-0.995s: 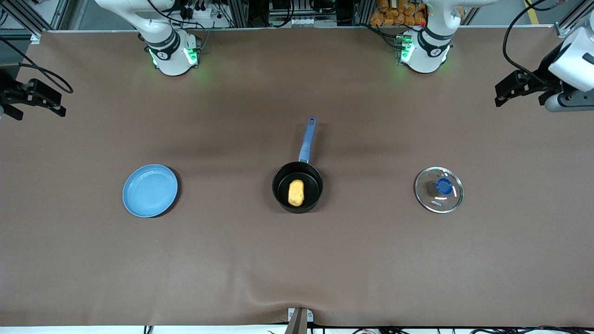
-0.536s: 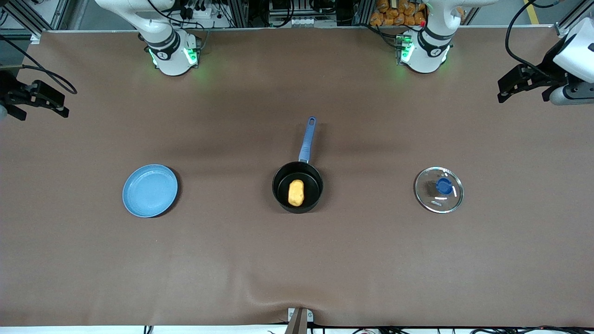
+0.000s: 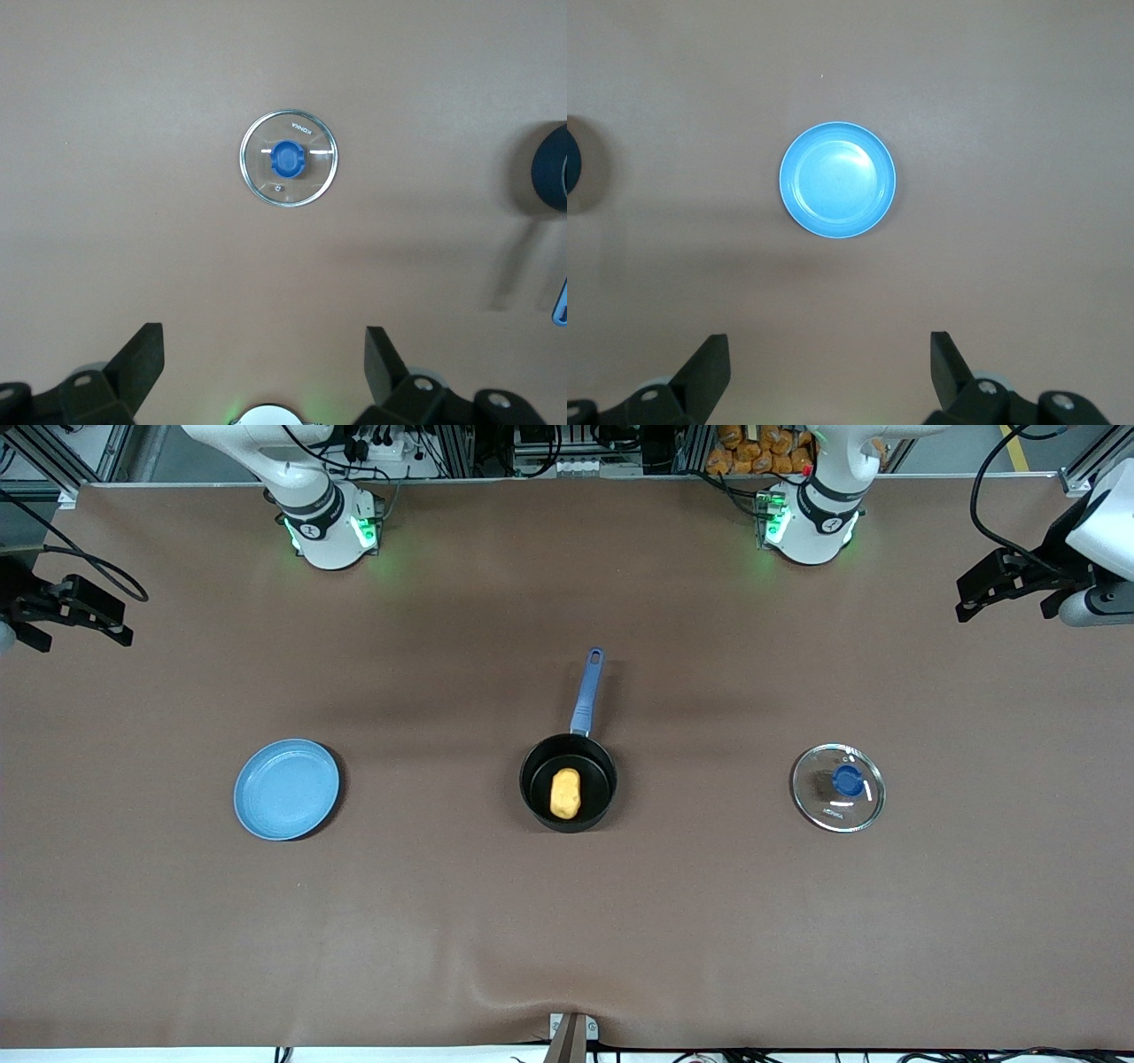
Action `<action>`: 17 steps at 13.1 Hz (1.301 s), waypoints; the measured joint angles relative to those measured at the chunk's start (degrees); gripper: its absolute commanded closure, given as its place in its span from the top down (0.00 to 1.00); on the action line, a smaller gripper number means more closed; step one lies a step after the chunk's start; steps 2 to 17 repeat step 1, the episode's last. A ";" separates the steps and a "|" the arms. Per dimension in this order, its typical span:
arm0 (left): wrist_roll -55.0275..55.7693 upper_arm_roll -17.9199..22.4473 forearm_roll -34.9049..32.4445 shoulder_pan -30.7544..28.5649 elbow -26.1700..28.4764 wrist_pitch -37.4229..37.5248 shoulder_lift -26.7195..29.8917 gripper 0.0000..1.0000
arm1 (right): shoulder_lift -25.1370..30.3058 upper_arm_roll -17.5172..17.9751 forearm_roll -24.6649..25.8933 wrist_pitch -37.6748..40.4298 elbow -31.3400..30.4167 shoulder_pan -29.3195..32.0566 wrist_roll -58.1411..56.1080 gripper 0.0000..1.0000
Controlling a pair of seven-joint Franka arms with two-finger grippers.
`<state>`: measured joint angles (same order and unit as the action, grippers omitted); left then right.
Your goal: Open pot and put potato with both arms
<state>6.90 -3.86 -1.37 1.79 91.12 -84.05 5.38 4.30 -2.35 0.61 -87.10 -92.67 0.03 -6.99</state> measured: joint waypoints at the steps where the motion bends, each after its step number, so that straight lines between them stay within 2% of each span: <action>1: 0.03 -0.01 0.00 0.00 -0.08 0.00 -0.05 1.00 | -0.82 0.01 0.00 0.86 1.19 -0.27 0.00 1.00; 17: 0.03 -0.01 0.00 0.00 -0.08 0.00 -0.05 1.00 | -0.82 0.01 0.00 0.86 1.19 -0.27 0.00 1.00</action>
